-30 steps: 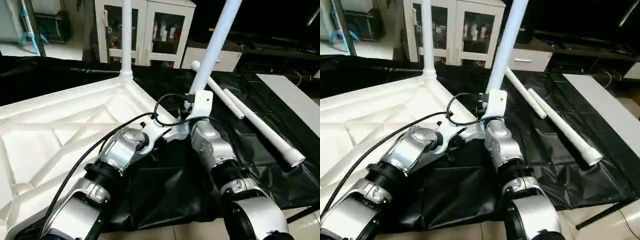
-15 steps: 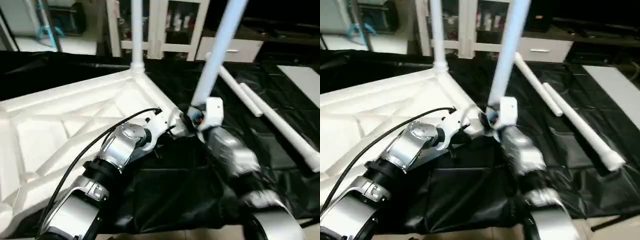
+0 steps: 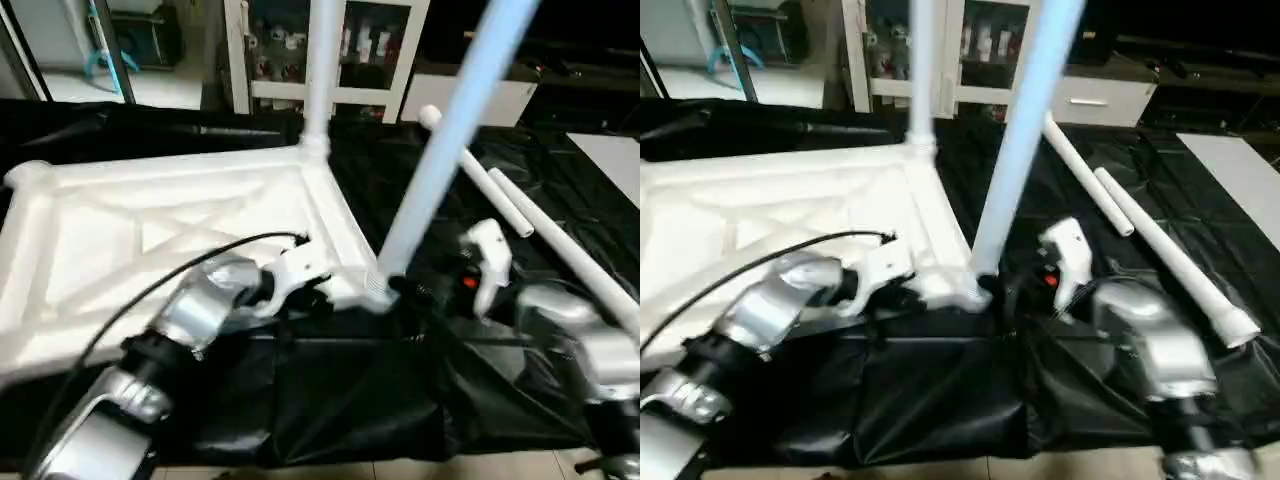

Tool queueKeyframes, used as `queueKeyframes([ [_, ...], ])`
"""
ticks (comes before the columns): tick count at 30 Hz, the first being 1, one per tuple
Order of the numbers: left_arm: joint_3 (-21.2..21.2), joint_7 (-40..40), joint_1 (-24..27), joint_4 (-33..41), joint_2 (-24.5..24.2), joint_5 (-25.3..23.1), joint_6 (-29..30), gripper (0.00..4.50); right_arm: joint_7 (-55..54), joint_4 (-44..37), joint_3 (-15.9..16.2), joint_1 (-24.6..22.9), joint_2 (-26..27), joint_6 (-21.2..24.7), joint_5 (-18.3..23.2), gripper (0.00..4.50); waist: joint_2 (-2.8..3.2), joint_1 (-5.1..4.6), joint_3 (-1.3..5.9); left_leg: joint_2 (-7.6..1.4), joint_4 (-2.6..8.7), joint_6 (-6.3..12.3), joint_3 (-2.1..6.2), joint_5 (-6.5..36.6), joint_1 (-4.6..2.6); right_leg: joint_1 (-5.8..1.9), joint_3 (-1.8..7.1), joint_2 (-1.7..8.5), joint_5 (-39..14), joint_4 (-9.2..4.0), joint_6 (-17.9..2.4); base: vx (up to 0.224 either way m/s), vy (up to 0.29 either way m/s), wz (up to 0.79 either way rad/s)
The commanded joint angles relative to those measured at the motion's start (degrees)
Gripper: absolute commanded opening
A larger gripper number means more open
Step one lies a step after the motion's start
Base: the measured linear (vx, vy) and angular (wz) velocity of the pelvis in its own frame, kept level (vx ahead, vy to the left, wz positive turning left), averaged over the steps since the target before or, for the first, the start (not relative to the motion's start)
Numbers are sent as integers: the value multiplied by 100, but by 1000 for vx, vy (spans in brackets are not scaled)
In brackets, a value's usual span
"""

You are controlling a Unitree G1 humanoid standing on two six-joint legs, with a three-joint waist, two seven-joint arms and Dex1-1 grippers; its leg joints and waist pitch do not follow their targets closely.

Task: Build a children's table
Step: Insert table leg to table base

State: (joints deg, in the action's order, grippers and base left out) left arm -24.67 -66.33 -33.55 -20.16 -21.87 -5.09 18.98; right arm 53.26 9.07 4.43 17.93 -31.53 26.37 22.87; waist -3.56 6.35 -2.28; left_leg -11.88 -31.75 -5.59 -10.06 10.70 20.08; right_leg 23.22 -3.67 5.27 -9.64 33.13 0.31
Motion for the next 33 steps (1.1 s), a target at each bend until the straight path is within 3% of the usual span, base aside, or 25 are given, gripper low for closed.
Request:
queueKeyframes([
  [1,-440,-453,179,9,12,40,52,0,175,-71,56,1,-82,-80,-29,426,29,1,291,-151,336,214,-32,1033,-32,-280,215,259,-767,-272,-1220,0,0,0],
  [4,-469,-608,255,271,-98,48,12,0,764,-71,390,4,-318,-294,-152,426,-9,15,288,-155,325,244,-35,1019,-28,-283,214,269,-827,-267,-1252,0,0,0],
  [10,-447,-560,240,332,-80,55,40,0,1215,56,786,163,-365,-577,-475,426,-10,39,305,-148,301,262,-27,921,-28,-289,210,268,-742,-235,-1283,0,0,0],
  [21,-414,-455,232,290,-9,26,37,0,1292,603,1000,458,-199,-1060,-839,426,-28,54,316,-132,269,252,-23,922,-18,-298,210,264,-748,-206,-1299,0,0,0],
  [24,-410,-415,220,266,14,13,9,0,1442,691,1091,485,-245,-1140,-928,390,-26,57,307,-133,264,257,-25,1034,-22,-286,213,273,-927,-220,-1278,0,0,0],
  [30,-376,-337,158,166,69,-7,-52,0,1498,869,1136,528,-192,-1274,-1000,342,-85,74,315,-133,254,273,-19,949,-12,-288,210,271,-1021,-211,-1210,0,0,0],
  [33,-362,-319,150,140,76,-7,-69,0,1520,933,1144,547,-136,-1291,-1020,319,-72,79,319,-131,249,287,-21,916,-18,-282,208,269,-967,-206,-1226,0,0,0],
])
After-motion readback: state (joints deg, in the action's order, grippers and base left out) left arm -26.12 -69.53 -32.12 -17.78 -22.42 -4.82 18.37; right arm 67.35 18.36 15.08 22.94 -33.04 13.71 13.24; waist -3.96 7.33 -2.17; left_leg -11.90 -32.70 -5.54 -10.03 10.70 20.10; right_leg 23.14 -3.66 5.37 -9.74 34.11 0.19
